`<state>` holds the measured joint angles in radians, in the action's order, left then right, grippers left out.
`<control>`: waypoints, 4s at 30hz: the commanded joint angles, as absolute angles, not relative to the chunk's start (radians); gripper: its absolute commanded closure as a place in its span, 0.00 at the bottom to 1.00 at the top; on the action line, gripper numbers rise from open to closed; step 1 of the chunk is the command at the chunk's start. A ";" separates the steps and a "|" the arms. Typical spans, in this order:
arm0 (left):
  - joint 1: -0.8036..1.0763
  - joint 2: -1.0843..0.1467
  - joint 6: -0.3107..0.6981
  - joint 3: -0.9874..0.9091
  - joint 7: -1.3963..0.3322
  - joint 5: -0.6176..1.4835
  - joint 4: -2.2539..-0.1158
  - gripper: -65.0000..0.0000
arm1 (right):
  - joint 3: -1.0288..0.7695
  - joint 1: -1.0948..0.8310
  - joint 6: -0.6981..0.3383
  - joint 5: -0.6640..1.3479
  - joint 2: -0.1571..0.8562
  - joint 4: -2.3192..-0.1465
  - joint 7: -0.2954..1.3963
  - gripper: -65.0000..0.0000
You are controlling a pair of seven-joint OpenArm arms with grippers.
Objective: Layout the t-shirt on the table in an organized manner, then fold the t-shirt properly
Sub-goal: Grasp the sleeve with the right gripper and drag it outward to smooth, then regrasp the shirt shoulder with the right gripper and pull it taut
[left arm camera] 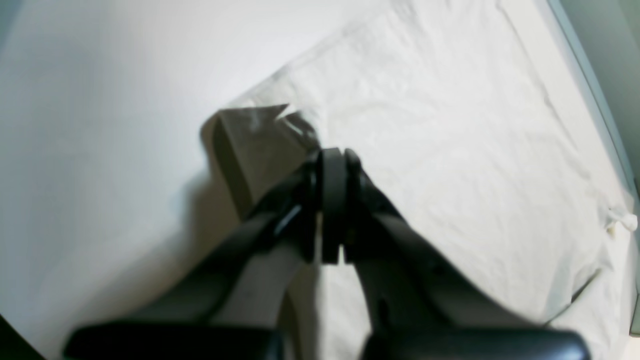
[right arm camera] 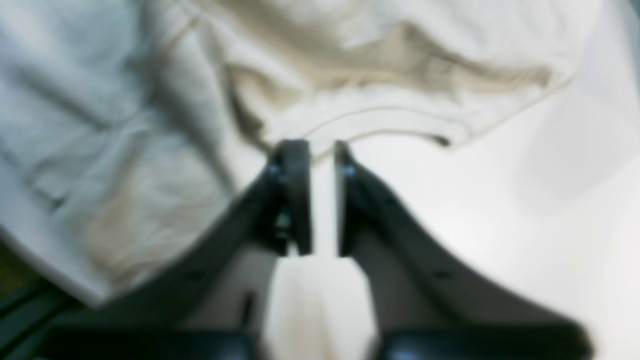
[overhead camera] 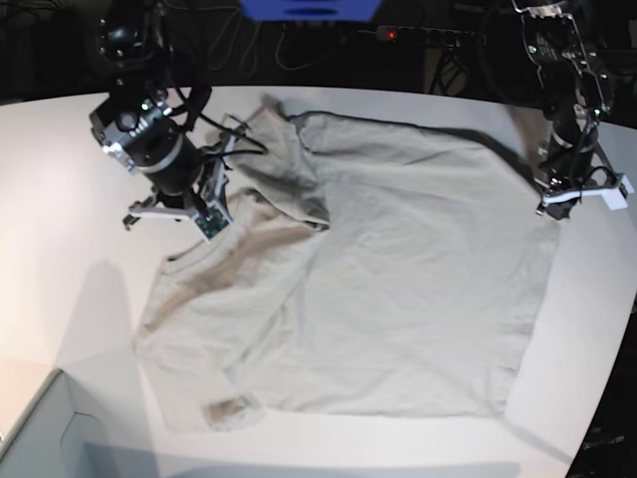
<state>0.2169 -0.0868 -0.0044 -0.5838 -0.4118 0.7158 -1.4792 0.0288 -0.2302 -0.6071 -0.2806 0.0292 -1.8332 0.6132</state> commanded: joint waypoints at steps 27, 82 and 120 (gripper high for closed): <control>0.219 -0.097 0.004 -0.587 -0.394 0.725 -1.503 1.00 | -0.093 0.257 -0.602 -0.282 0.179 -1.053 0.467 1.00; 0.211 -0.105 0.005 -0.587 -0.394 0.725 -1.560 1.00 | -0.283 0.257 -0.602 -0.280 0.306 -0.970 0.394 1.00; 0.099 -0.145 0.005 -0.556 -0.397 0.725 -1.652 1.00 | -0.298 -0.334 -0.698 -0.278 -0.157 -1.778 0.796 0.49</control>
<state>0.1081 -0.1329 -0.0040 -0.5537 -0.4194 0.7197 -1.6367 -0.3038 -0.3447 -0.6926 -0.2935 -0.1547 -1.7561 0.8158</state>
